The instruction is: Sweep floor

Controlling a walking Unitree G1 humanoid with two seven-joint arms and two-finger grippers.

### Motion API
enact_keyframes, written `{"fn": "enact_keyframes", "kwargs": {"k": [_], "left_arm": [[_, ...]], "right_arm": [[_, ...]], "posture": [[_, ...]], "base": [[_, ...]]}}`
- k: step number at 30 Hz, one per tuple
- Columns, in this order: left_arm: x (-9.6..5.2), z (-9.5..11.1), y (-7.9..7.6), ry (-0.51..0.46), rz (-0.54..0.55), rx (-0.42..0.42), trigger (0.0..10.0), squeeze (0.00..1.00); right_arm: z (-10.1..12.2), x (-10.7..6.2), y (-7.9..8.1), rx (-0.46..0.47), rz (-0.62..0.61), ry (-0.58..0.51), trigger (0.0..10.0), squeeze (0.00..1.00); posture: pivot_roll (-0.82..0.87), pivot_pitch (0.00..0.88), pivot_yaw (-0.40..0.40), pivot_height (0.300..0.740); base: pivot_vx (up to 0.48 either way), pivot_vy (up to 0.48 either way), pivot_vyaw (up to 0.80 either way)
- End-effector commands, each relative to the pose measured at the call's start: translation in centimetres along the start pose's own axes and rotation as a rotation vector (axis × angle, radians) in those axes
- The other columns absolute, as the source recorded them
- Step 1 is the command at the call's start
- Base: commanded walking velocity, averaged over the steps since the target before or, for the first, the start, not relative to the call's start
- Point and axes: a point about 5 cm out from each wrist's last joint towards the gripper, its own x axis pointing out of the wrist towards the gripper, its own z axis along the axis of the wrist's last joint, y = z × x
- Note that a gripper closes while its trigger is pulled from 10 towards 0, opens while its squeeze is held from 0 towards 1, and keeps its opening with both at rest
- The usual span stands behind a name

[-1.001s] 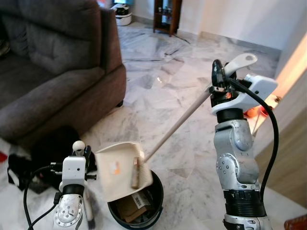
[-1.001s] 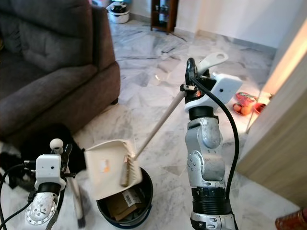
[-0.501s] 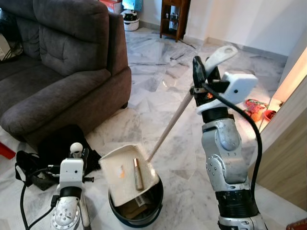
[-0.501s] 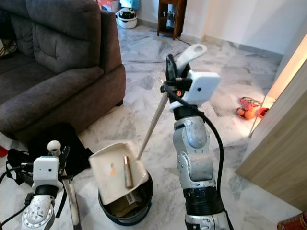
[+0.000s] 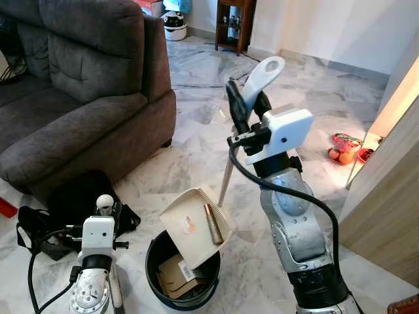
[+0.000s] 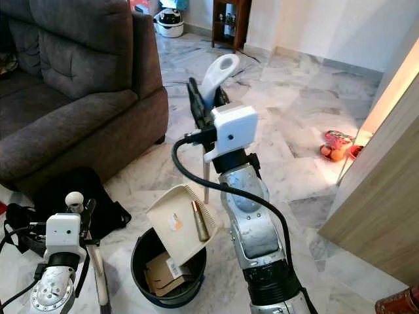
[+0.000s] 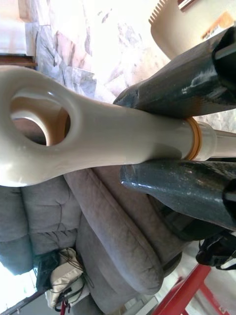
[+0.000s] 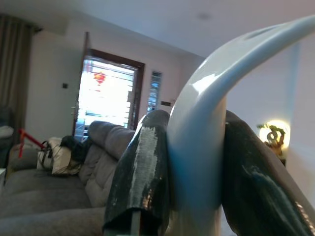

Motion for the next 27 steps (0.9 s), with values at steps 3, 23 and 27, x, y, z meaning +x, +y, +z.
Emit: {"fn": "enact_keyframes", "kwargs": {"k": [3,23,27], "left_arm": [[0.3,0.8,-0.1,-0.05,-0.018,0.03,10.0,0.0],[0.2,0.8,-0.4,-0.055,-0.026,0.033,10.0,0.0],[0.2,0.9,-0.5,-0.056,-0.031,0.035,10.0,0.0]], "right_arm": [[1.6,0.2,0.3,-0.05,0.03,-0.092,10.0,0.0],[1.5,-0.2,0.8,-0.148,0.075,-0.1,10.0,0.0],[1.1,-0.4,-0.3,-0.403,0.065,-0.089,10.0,0.0]], "posture": [[0.17,0.052,0.001,0.74],[0.17,0.053,-0.001,0.74],[0.17,0.054,-0.001,0.74]], "base": [[0.0,0.0,0.0],[0.0,0.0,0.0],[0.0,0.0,0.0]]}}
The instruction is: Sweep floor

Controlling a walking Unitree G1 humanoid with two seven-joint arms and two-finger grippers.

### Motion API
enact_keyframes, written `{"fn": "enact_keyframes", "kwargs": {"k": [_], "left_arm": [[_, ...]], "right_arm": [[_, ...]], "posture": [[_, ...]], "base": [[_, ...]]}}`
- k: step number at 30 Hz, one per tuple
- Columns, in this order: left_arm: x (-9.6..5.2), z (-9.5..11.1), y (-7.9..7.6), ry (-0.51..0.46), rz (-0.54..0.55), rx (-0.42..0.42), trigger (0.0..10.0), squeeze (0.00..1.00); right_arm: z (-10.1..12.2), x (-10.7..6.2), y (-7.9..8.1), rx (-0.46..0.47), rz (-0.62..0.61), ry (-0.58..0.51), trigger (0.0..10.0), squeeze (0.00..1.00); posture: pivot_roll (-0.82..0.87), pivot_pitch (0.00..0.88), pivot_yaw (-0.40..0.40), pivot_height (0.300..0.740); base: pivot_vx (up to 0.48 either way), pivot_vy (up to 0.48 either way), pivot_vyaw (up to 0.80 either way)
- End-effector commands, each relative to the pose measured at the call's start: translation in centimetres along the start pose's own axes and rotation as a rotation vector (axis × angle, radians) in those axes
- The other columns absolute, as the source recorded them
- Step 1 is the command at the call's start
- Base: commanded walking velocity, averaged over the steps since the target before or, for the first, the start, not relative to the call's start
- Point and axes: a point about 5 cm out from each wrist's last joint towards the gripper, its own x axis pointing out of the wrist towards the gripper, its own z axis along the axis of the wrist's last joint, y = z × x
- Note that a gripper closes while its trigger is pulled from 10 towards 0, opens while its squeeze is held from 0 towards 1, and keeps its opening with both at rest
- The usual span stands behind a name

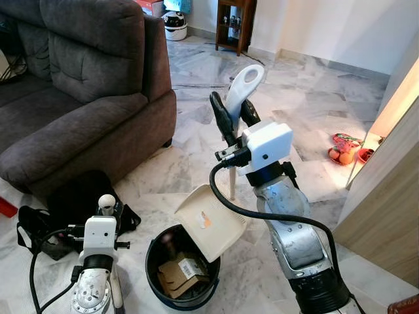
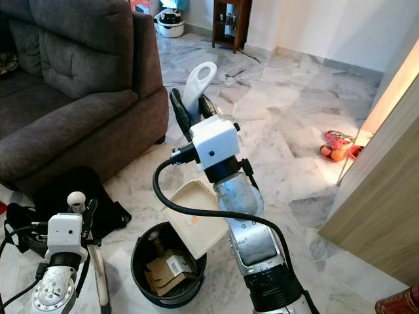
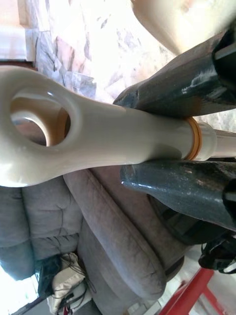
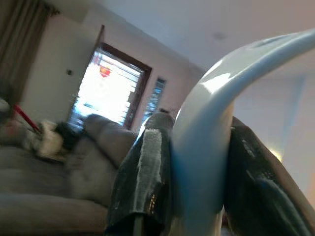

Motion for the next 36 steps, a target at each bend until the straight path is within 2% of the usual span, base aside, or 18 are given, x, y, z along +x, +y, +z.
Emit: {"fn": "enact_keyframes", "kwargs": {"k": [1,2,4,10,14,15,16,18,19,21,23,25,27,30,36], "left_arm": [[0.2,0.8,0.1,-0.051,-0.007,0.034,10.0,0.0],[0.2,0.8,0.1,-0.05,-0.008,0.035,10.0,0.0],[0.2,0.8,0.2,-0.049,-0.009,0.037,10.0,0.0],[0.3,0.7,0.0,-0.043,-0.02,0.035,10.0,0.0],[0.2,0.6,-0.3,-0.036,-0.036,0.031,10.0,0.0],[0.2,0.6,-0.3,-0.036,-0.036,0.03,10.0,0.0],[0.2,0.6,-0.3,-0.036,-0.036,0.03,10.0,0.0],[0.1,0.5,-0.4,-0.033,-0.046,0.023,10.0,0.0],[0.1,0.5,-0.4,-0.033,-0.046,0.023,10.0,0.0],[0.1,0.6,-0.5,-0.033,-0.056,0.018,10.0,0.0],[0.1,0.6,-0.5,-0.034,-0.057,0.018,10.0,0.0],[0.0,0.7,-0.6,-0.035,-0.066,0.012,10.0,0.0],[-0.1,0.8,-0.7,-0.039,-0.075,0.007,10.0,0.0],[-0.1,0.9,-0.7,-0.042,-0.076,0.004,10.0,0.0],[-0.1,1.0,-0.8,-0.046,-0.085,-0.002,10.0,0.0]], "right_arm": [[1.0,0.4,-1.0,-0.202,0.012,-0.065,10.0,0.0],[0.6,0.3,-1.5,-0.24,-0.008,-0.056,10.0,0.0],[0.0,0.1,-2.4,-0.25,-0.063,-0.018,10.0,0.0],[-0.3,0.0,-3.4,-0.26,-0.121,0.005,10.0,0.0],[-1.1,-0.4,-3.9,-0.298,-0.146,0.034,10.0,0.0],[-2.2,-0.9,-4.3,-0.305,-0.171,0.083,10.0,0.0],[-2.2,-0.9,-4.3,-0.305,-0.171,0.083,10.0,0.0],[-5.0,-2.9,-5.2,-0.273,-0.24,0.219,10.0,0.0],[-5.0,-2.9,-5.2,-0.273,-0.24,0.219,10.0,0.0],[-7.0,-4.5,-5.4,-0.273,-0.264,0.313,10.0,0.0],[-7.4,-4.9,-5.4,-0.273,-0.264,0.333,10.0,0.0],[-8.6,-6.0,-5.1,-0.255,-0.255,0.39,10.0,0.0],[-10.1,-7.5,-4.7,-0.179,-0.287,0.47,10.0,0.0],[-11.0,-8.5,-4.6,-0.137,-0.314,0.524,10.0,0.0],[-12.7,-10.3,-4.1,-0.107,-0.326,0.608,10.0,0.0]], "posture": [[0.17,0.054,-0.001,0.74],[0.17,0.054,-0.001,0.74],[0.17,0.054,0.001,0.74],[0.17,0.053,0.002,0.74],[0.17,0.052,0.001,0.74],[0.17,0.05,0.0,0.74],[0.17,0.05,0.0,0.74],[0.17,0.049,-0.003,0.74],[0.17,0.049,-0.003,0.74],[0.17,0.05,-0.003,0.74],[0.17,0.05,-0.003,0.74],[0.17,0.051,-0.003,0.74],[0.17,0.052,-0.003,0.74],[0.18,0.052,-0.002,0.74],[0.18,0.051,-0.001,0.74]], "base": [[0.0,0.0,0.0],[0.0,0.0,0.0],[0.0,0.0,0.0],[0.0,0.0,0.0],[0.0,0.0,0.0],[0.0,0.0,0.0],[0.0,0.0,0.0],[0.0,0.0,0.0],[0.0,0.0,0.0],[0.0,0.0,0.0],[0.0,0.0,0.0],[0.0,0.0,0.0],[0.0,0.0,0.0],[0.0,0.0,0.0],[0.0,0.0,0.0]]}}
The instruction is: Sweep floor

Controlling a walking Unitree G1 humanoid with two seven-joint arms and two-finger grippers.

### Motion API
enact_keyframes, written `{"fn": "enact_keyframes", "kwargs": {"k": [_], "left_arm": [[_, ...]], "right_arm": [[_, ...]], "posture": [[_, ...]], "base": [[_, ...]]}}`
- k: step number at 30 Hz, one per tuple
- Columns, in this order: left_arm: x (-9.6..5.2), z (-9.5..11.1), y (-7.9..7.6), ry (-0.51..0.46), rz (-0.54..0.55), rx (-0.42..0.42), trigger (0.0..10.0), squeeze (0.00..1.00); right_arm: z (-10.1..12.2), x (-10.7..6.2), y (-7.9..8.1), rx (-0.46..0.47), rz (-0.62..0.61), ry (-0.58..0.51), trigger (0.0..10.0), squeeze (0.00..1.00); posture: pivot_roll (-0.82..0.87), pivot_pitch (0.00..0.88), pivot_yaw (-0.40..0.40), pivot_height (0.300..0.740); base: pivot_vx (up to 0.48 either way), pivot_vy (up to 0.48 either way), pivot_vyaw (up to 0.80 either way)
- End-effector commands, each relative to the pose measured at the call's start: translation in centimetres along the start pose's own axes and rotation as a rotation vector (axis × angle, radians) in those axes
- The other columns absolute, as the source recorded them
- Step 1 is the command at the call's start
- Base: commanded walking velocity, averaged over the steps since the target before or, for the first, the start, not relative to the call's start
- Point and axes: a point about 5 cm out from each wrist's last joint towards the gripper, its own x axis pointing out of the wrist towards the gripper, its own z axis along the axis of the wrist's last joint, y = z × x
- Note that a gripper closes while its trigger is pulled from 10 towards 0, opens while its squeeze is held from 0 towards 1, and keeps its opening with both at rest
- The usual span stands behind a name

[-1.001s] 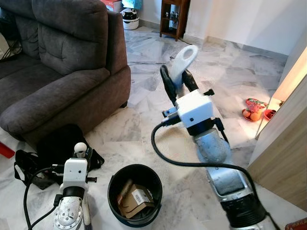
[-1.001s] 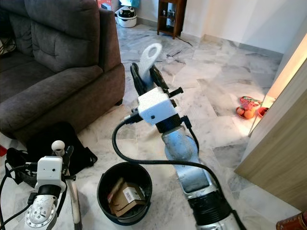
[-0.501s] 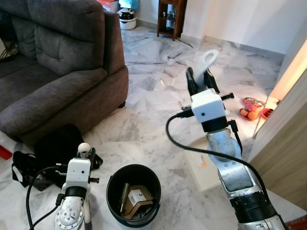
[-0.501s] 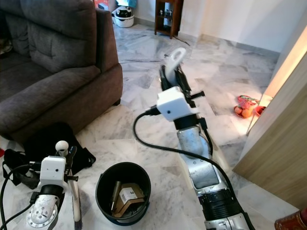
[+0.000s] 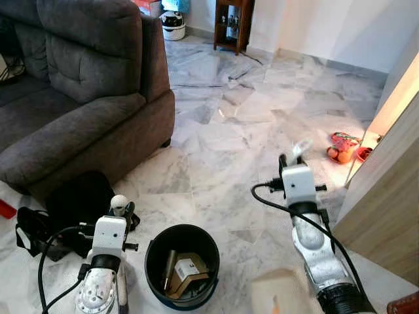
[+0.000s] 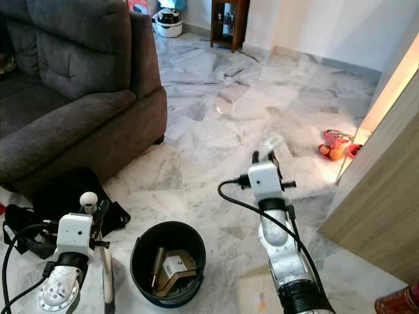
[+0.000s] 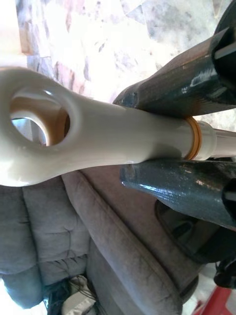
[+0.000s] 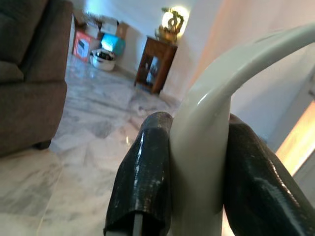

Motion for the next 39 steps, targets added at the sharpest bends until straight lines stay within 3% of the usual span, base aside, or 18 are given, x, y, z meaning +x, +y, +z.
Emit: {"fn": "enact_keyframes", "kwargs": {"k": [1,6,11,39], "left_arm": [[0.0,0.6,0.1,-0.028,-0.004,-0.004,10.0,0.0],[0.0,0.8,-0.1,-0.033,-0.014,-0.011,10.0,0.0],[0.1,0.9,-0.4,-0.038,-0.026,-0.02,10.0,0.0],[0.1,1.0,-1.2,-0.038,-0.031,-0.045,10.0,0.0]], "right_arm": [[0.2,0.2,-0.2,0.01,-0.005,-0.023,10.0,0.0],[-0.6,0.0,-0.1,0.188,-0.039,0.021,10.0,0.0],[-1.0,0.2,-0.6,0.284,-0.096,0.026,10.0,0.0],[-1.4,0.6,-0.9,0.326,-0.082,0.034,10.0,0.0]], "posture": [[0.18,0.051,-0.001,0.74],[0.18,0.051,-0.001,0.74],[0.18,0.051,-0.001,0.74],[0.16,0.071,-0.009,0.74]], "base": [[0.0,0.0,0.0],[0.0,0.0,0.0],[0.0,0.0,0.0],[0.0,0.0,0.0]]}}
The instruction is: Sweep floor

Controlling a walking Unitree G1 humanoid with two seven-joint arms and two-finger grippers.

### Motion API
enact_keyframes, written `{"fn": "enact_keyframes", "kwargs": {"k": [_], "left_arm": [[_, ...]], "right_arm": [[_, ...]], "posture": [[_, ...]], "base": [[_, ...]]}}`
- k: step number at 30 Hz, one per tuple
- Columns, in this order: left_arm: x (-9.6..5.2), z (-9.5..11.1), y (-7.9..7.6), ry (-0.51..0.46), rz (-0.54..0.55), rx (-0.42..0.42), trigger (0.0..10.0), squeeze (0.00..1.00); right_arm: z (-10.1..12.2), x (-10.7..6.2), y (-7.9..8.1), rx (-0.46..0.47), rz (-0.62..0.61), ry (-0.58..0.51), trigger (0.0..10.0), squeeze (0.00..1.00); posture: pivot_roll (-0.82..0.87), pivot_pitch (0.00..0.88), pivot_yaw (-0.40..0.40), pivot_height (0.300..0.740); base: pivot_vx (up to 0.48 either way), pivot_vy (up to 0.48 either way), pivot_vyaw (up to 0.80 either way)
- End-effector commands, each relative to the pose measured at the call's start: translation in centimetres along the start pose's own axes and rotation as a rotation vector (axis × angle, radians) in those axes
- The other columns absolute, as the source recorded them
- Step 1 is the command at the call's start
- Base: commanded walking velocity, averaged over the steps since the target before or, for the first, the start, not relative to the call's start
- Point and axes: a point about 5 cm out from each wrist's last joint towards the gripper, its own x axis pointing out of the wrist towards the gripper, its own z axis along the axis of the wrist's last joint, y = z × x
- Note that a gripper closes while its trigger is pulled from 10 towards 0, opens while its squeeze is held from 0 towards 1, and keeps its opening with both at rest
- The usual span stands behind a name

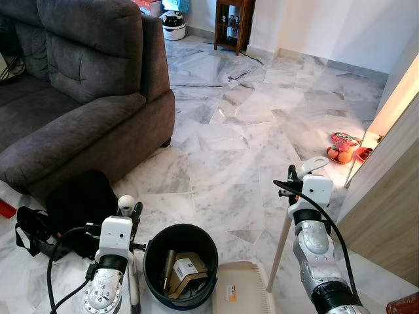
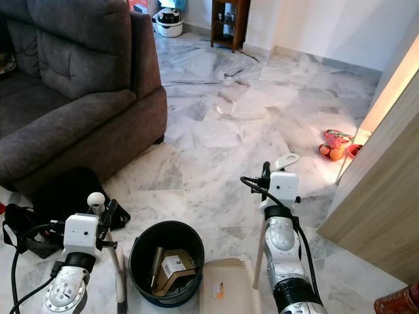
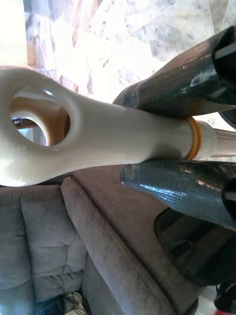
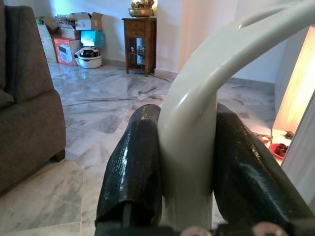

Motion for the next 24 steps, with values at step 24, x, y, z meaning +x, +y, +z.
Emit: {"fn": "enact_keyframes", "kwargs": {"k": [24], "left_arm": [[0.43,0.89,0.02,-0.036,-0.019,0.003,10.0,0.0]], "right_arm": [[0.67,0.42,0.58,0.026,0.003,-0.037,10.0,0.0]], "posture": [[0.16,0.073,0.004,0.74]], "base": [[0.0,0.0,0.0]]}}
